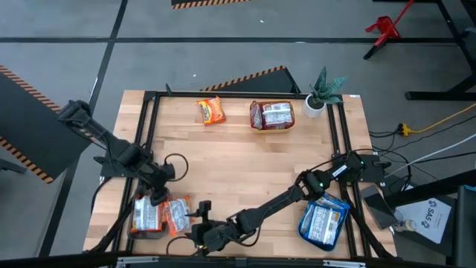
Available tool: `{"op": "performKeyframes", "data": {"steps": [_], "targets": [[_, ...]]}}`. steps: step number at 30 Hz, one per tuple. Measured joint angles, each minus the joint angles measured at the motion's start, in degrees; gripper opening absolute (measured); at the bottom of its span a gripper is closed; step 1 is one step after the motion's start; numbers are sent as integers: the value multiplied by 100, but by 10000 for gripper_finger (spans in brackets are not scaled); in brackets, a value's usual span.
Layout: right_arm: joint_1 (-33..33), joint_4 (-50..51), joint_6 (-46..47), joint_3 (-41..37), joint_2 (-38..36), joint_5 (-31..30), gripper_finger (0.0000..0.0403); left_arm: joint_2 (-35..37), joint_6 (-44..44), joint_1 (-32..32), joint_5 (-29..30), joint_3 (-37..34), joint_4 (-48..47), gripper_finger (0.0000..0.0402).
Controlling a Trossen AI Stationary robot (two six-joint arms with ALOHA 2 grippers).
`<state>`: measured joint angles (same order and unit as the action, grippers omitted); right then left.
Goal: Sort Maruchan noodles
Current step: Put the orange noodle pack into the black bin
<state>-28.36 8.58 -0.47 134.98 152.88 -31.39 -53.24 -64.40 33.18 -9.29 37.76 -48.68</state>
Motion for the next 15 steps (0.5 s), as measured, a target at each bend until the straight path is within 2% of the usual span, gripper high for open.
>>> {"op": "performKeyframes", "data": {"steps": [5,15], "targets": [[30,-350,-495,2,213,56,289,-251,-127,203,-24,0,149,202],[24,-267,-979,2,310,-44,289,-272,-339,287,59,0,377,202]]}}
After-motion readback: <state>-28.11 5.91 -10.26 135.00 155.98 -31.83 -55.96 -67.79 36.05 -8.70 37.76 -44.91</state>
